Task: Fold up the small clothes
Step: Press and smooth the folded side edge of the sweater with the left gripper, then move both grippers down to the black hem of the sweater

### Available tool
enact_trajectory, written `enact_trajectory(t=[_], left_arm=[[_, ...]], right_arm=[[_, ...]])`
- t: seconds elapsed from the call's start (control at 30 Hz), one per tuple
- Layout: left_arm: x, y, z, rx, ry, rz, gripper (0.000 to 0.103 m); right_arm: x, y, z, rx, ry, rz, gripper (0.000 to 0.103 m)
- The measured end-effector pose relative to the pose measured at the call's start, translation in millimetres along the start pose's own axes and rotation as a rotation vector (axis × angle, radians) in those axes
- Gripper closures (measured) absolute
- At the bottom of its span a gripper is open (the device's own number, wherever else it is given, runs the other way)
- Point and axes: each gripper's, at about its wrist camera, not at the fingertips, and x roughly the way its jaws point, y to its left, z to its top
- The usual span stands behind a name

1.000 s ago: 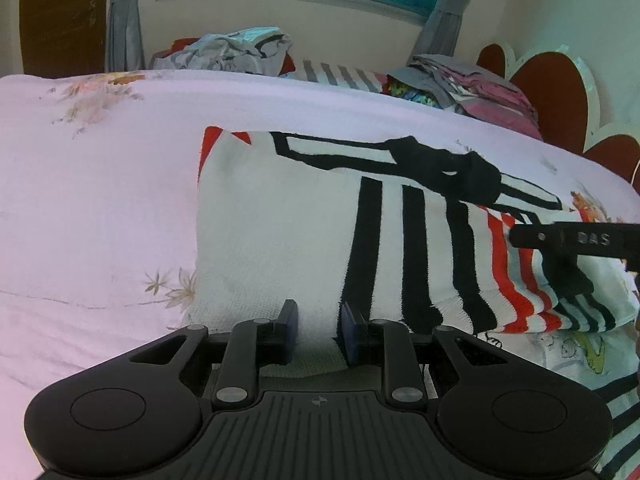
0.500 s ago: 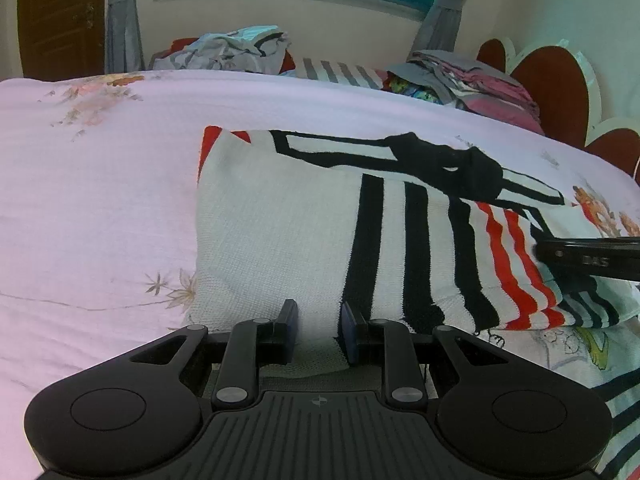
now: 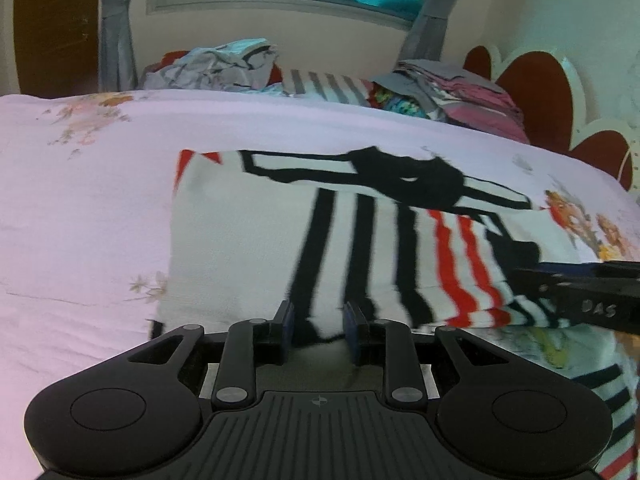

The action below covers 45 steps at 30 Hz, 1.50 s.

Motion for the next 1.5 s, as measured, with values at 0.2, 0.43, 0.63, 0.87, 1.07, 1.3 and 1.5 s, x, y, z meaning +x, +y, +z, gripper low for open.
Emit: enact_trajectory(t=[0.2, 0.43, 0.63, 0.87, 1.07, 1.3, 1.5], left_arm=[[-11, -27, -5, 0.025, -0.014, -0.04, 0.056], [-5, -48, -26, 0.059, 0.032, -0.047, 0.056], [-11, -38, -60, 0.09, 0.06, -0.009, 0.056], [-38, -13, -81, 0.117, 0.056, 0.046, 0.051], [-54, -4, -94, 0.095, 0.067, 0.101, 0.051], [-81, -27, -103, 0.046, 0.057, 0.076, 0.051], [-82, -51, -118, 0.078, 0.084, 0.027, 0.05]], right_arm=[[-11, 4, -8, 0.001, 0.005, 0.036, 0.063], [-14, 12, -33, -0.03, 0.054, 0.074, 0.063], [-22, 14, -64, -0.107, 0.104, 0.085, 0.063], [-41, -21, -93, -0.14, 0.096, -0.005, 0.061], [-57, -53, -108, -0.095, 0.099, -0.044, 0.057], [-78, -36, -107, -0.054, 0.064, 0.084, 0.061], [-80, 10, -117, -0.096, 0.082, 0.171, 0.062]])
